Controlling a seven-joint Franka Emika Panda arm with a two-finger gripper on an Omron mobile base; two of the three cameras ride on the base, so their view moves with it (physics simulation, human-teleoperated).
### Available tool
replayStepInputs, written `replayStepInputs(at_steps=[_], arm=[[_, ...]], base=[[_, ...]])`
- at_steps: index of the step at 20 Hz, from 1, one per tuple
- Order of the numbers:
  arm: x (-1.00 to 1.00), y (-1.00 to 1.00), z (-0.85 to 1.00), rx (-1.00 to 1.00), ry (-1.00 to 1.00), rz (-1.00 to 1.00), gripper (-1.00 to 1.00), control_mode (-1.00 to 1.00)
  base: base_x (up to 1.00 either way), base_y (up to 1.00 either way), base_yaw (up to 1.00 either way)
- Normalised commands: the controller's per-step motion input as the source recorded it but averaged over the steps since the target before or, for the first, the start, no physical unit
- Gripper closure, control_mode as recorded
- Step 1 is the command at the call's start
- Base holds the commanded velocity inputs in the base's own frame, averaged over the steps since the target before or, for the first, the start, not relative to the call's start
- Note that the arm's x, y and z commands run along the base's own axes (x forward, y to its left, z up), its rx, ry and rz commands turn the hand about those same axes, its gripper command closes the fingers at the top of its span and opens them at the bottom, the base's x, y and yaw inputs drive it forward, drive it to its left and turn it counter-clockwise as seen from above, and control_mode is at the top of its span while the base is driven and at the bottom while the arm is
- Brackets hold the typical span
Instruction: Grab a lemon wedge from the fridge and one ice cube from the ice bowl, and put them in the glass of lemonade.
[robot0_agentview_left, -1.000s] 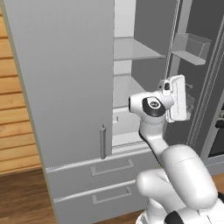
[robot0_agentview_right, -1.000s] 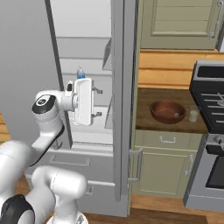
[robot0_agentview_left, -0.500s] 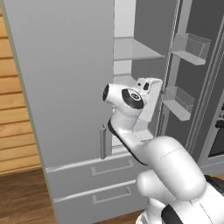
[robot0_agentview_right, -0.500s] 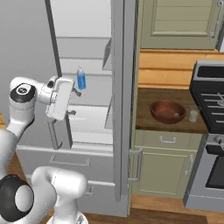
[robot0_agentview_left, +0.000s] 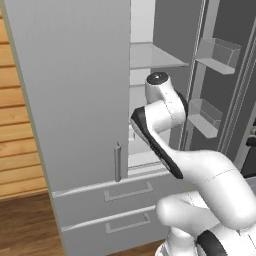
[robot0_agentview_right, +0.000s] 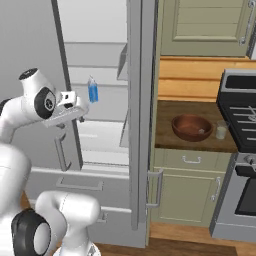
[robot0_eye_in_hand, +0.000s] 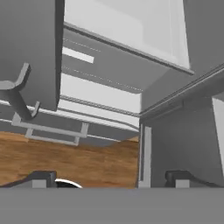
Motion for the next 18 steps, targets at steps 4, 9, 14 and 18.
replayStepInputs(at_steps=[4,9,14,18], arm=[[-0.01,0.46,-0.93,0.88,-0.26,0.18,-1.00,-1.00],[-0.02,0.54,-0.28,0.18,-0.07,0.10,-1.00,-1.00],[0.54,0.62,0.02,-0.17,0.11,0.00,-1.00,-1.00],[0.35,0.42,0.01,-0.11,0.30,0.00,-1.00,-1.00]], base=[[0.00,0.00,0.00],[0.00,0.00,0.00],[0.00,0.00,0.00],[0.00,0.00,0.00]])
